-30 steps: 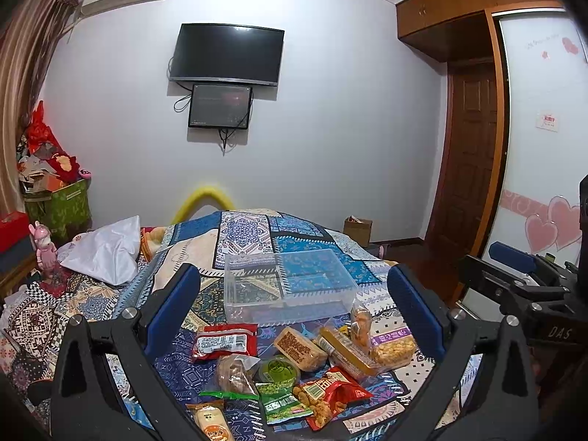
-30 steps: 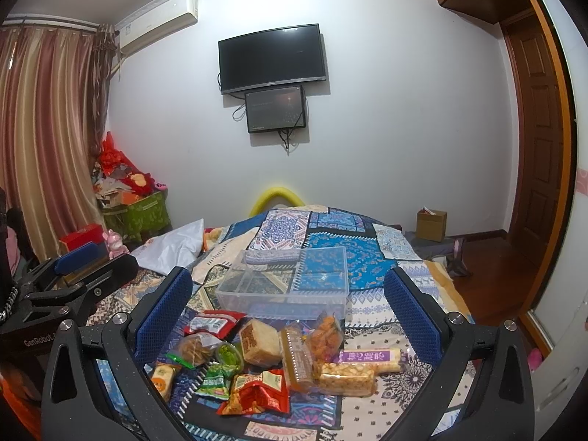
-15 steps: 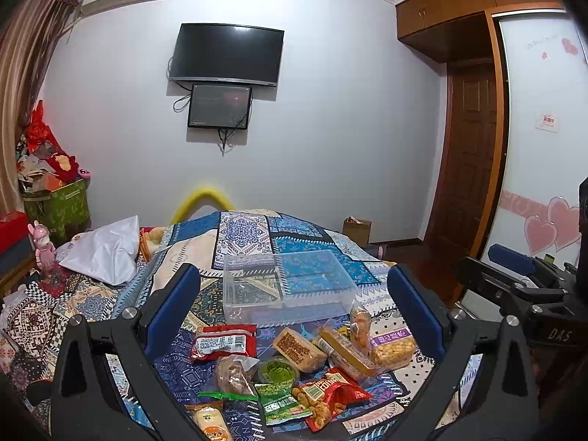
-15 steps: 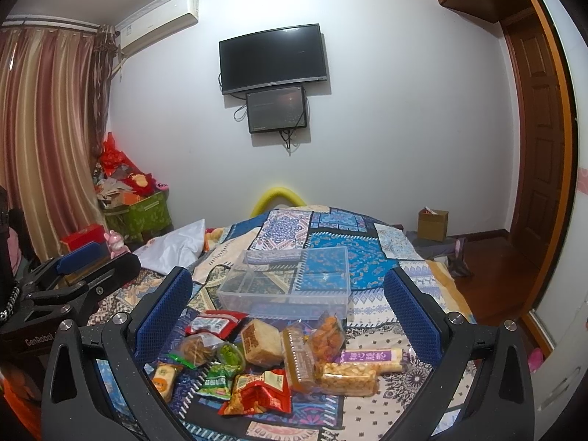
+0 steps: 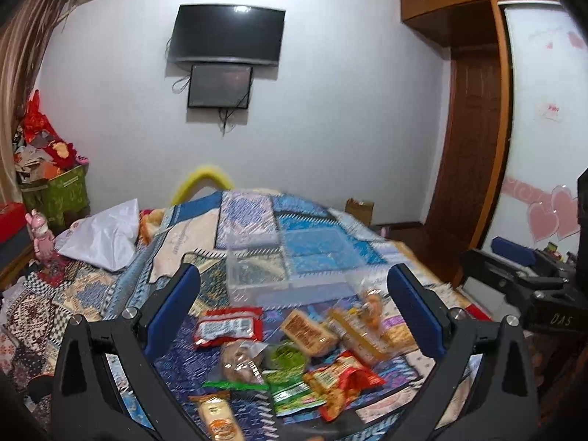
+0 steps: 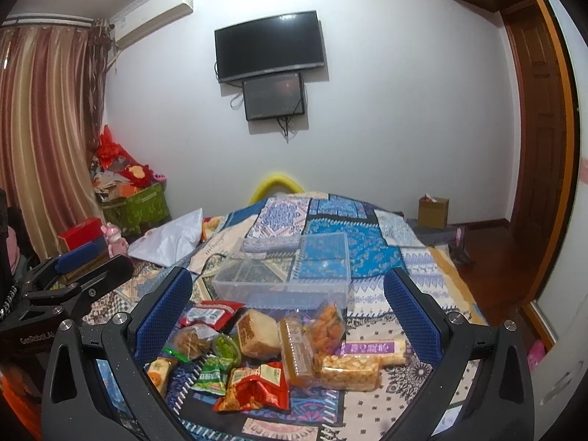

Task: Organize snacks
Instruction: 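Grasp the orange-labelled bread cake with the left tool while the right tool grasps the gold biscuit roll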

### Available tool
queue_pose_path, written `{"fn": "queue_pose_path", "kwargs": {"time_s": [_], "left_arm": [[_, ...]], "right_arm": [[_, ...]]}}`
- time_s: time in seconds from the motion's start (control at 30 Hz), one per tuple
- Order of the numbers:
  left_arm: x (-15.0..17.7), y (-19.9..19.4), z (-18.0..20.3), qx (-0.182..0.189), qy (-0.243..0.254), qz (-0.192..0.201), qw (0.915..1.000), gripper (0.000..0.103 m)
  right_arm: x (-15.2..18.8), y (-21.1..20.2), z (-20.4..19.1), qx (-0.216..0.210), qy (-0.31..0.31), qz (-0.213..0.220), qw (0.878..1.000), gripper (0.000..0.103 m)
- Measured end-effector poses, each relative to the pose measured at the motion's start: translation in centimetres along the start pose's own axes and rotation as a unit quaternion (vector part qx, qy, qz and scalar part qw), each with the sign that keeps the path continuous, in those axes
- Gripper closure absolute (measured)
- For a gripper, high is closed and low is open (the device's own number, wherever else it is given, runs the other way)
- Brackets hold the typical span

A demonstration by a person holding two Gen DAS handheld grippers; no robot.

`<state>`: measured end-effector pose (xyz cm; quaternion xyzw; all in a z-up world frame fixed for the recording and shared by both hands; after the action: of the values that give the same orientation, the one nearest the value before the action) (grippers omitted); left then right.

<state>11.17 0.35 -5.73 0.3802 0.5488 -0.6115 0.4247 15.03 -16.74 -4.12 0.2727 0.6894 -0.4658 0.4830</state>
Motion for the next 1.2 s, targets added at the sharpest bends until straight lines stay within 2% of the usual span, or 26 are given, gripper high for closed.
{"fn": "queue_pose_path", "kwargs": {"time_s": [0.03,0.1,0.23,0.4,0.6,0.67,0.77,0.93,1.0,1.2], "left_arm": [[0.4,0.4,-0.4,-0.004,0.000,-0.008,1.0000,0.002],[1.6,1.3,-1.5,-0.013,-0.006,-0.030,0.9994,0.016],[4.3,3.1,-4.1,-0.033,-0.022,-0.075,0.9964,0.022],[8.1,4.9,-6.0,-0.048,-0.028,-0.130,0.9900,0.032],[12.2,6.2,-7.7,-0.058,-0.043,-0.187,0.9797,0.036],[13.6,6.5,-8.2,-0.058,-0.053,-0.207,0.9752,0.037],[15.3,6.6,-8.7,-0.062,-0.062,-0.230,0.9694,0.038],[17.5,6.6,-9.0,-0.061,-0.080,-0.257,0.9612,0.043],[18.1,6.6,-9.1,-0.061,-0.084,-0.265,0.9587,0.043],[20.0,7.0,-9.1,-0.051,-0.100,-0.292,0.9498,0.046]], "right_arm": [[0.5,0.4,0.2,0.000,0.001,-0.008,1.000,0.000],[1.2,1.0,0.6,0.001,0.007,-0.021,1.000,0.000],[3.3,2.9,1.2,-0.013,0.023,-0.063,0.998,0.000],[6.4,4.9,1.2,-0.029,0.030,-0.121,0.992,0.011],[9.6,6.9,1.4,-0.035,0.030,-0.177,0.983,0.030],[10.3,7.4,1.5,-0.037,0.032,-0.191,0.980,0.042],[11.1,7.8,1.3,-0.052,0.034,-0.206,0.977,0.055],[11.8,8.2,0.1,-0.077,0.031,-0.216,0.973,0.069],[12.1,8.4,-0.4,-0.083,0.019,-0.219,0.972,0.071],[12.5,10.1,-0.4,-0.061,-0.008,-0.226,0.972,0.071]]}}
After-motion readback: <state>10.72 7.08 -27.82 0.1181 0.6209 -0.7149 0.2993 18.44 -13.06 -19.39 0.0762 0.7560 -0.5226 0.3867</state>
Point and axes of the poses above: each gripper's, at about its wrist camera, not at the fingertips, and y roughly the way its jaws point, z to its right, x to its underside, the point moved 10 cm from there along y, roughly the way its jaws point, and after that the axes turned 1 degree about x, right-handed, at the moved point
